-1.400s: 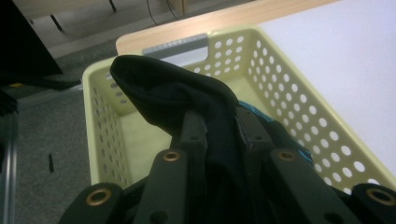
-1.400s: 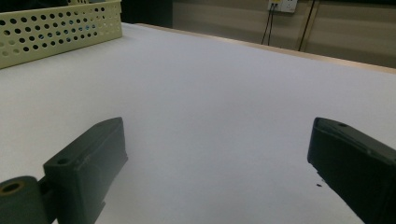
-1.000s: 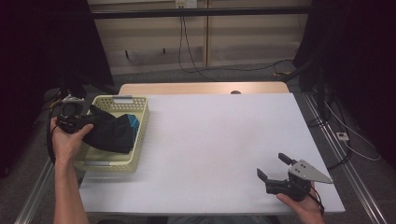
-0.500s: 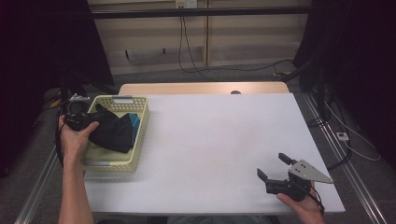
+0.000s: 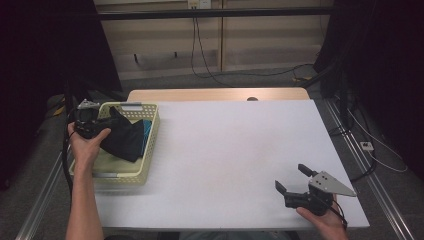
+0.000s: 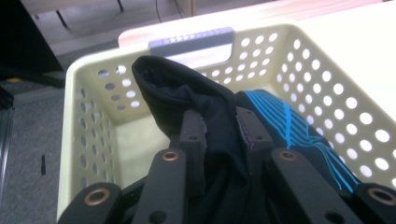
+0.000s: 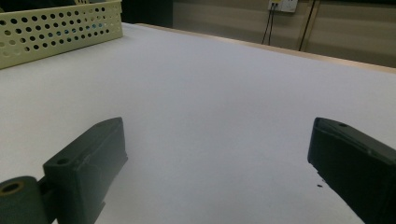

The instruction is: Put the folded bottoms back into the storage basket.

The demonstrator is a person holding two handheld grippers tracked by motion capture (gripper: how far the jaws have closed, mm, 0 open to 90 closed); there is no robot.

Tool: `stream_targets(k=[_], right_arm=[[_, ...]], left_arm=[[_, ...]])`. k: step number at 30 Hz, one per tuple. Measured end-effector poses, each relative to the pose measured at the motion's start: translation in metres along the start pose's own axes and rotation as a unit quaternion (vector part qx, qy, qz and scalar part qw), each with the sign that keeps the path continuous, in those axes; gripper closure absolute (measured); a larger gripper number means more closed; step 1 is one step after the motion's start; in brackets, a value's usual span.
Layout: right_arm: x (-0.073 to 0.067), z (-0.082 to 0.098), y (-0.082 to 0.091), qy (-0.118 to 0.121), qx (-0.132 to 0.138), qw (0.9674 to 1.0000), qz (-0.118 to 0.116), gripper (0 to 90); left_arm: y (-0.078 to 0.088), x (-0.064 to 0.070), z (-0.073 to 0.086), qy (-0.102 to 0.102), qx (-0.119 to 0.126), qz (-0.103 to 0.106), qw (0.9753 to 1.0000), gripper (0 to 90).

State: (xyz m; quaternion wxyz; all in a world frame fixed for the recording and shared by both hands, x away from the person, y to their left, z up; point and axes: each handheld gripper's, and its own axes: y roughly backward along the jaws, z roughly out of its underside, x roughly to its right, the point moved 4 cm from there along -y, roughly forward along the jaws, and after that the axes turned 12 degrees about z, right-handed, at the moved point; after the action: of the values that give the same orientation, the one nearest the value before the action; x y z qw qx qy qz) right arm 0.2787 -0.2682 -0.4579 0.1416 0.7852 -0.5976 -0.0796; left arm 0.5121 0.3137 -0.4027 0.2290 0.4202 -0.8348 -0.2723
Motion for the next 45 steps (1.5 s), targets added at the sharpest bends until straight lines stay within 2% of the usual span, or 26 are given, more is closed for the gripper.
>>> stream_targets(k=[3, 6, 9, 13, 15, 16, 20, 22, 25, 27, 29, 31, 32, 35, 38, 40, 43, 45], right_arm=[[0.0, 0.0, 0.0, 0.0, 0.0, 1.0, -0.001, 4.1], [-0.001, 0.0, 0.0, 0.001, 0.0, 1.0, -0.002, 4.1], [-0.001, 0.0, 0.0, 0.0, -0.001, 1.0, -0.003, 4.0], [-0.002, 0.0, -0.001, 0.001, -0.002, 1.0, -0.005, 4.0], [-0.002, 0.0, -0.001, 0.001, -0.003, 1.0, -0.005, 4.0], [-0.002, 0.0, -0.001, 0.001, -0.002, 1.0, -0.004, 4.0], [-0.001, 0.0, -0.001, 0.0, -0.002, 1.0, -0.004, 4.0], [-0.001, 0.0, -0.001, 0.0, -0.001, 1.0, -0.004, 4.0], [-0.002, 0.0, -0.001, 0.001, -0.001, 1.0, -0.006, 4.0], [-0.002, 0.0, -0.001, 0.0, -0.001, 1.0, -0.006, 4.0], [-0.002, 0.0, -0.001, 0.0, -0.001, 1.0, -0.006, 4.0], [-0.001, 0.0, -0.001, 0.0, -0.001, 1.0, -0.007, 4.0], [-0.001, 0.0, -0.001, 0.0, -0.001, 1.0, -0.007, 3.9], [0.0, 0.0, -0.002, -0.001, -0.003, 1.0, -0.004, 3.8], [0.0, 0.0, -0.002, -0.002, -0.004, 1.0, -0.003, 3.8], [0.0, 0.001, -0.002, -0.002, -0.004, 1.0, -0.003, 3.8], [0.0, 0.001, -0.002, -0.002, -0.004, 1.0, -0.003, 3.9], [0.0, 0.001, -0.002, -0.001, -0.004, 1.0, -0.003, 3.9]], left_arm=[[0.003, -0.004, 0.004, 0.025, -0.018, -0.022, 0.9993, 73.4], [0.005, -0.009, 0.011, 0.04, -0.045, -0.056, 0.9966, 73.1], [0.006, -0.012, 0.018, 0.054, -0.062, -0.06, 0.9948, 73.1], [0.009, -0.017, 0.022, 0.069, -0.062, -0.077, 0.9926, 72.2], [0.009, -0.018, 0.024, 0.076, -0.077, -0.083, 0.9907, 69.2], [0.01, -0.018, 0.024, 0.074, -0.076, -0.088, 0.9904, 66.5], [0.019, -0.013, 0.017, 0.057, -0.055, -0.094, 0.9924, 53.3], [0.026, -0.007, 0.01, 0.054, -0.034, -0.096, 0.9933, 48.1], [0.03, 0.003, -0.001, 0.04, -0.001, -0.071, 0.9966, 39.7], [0.025, 0.011, -0.007, 0.031, 0.015, -0.049, 0.9982, 37.6], [0.015, 0.018, -0.011, 0.026, 0.012, -0.028, 0.9992, 37.3], [0.001, 0.022, -0.013, 0.022, -0.009, -0.03, 0.9993, 37.3], [-0.006, 0.024, -0.013, 0.019, -0.019, -0.031, 0.9992, 38.3], [-0.026, 0.027, -0.015, 0.022, -0.021, -0.026, 0.9992, 41.4], [-0.045, 0.031, -0.015, 0.025, -0.028, 0.0, 0.9993, 48.4], [-0.055, 0.031, -0.014, 0.014, -0.044, -0.01, 0.9989, 53.2], [-0.065, 0.028, -0.011, 0.02, -0.063, -0.014, 0.9977, 69.4], [-0.071, 0.025, -0.006, 0.02, -0.083, -0.018, 0.9962, 88.8]])
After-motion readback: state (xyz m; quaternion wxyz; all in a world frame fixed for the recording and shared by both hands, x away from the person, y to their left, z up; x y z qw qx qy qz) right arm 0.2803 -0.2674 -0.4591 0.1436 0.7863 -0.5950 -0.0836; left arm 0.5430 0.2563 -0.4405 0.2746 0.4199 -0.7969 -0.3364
